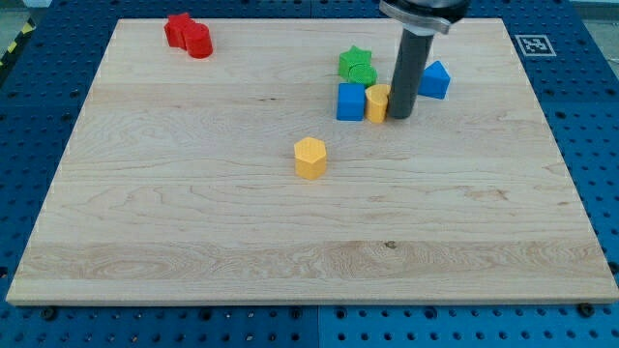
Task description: Move the yellow hexagon to the bottom left of the blue cube
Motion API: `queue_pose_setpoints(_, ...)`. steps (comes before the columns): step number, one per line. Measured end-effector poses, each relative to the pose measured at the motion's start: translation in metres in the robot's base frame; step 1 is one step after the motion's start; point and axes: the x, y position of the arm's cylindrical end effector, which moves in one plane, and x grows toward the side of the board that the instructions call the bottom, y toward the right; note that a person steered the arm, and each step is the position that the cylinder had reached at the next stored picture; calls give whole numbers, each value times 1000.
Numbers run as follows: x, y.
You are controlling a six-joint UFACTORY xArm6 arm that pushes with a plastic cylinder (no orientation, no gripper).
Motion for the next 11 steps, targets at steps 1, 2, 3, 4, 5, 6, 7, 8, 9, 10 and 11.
queue_pose_setpoints(1,-4,-1)
queue_pose_setpoints(2,4,-1)
queue_pose_setpoints(3,54,-1)
queue_pose_setpoints(4,102,-6)
queue_pose_setpoints(5,133,-40)
queue_pose_setpoints(6,138,-101)
queue_pose_setpoints(7,125,-141)
queue_pose_setpoints(8,125,-140)
queue_pose_setpoints(9,110,-122)
queue_pose_setpoints(10,95,-99)
queue_pose_setpoints(11,80,-77)
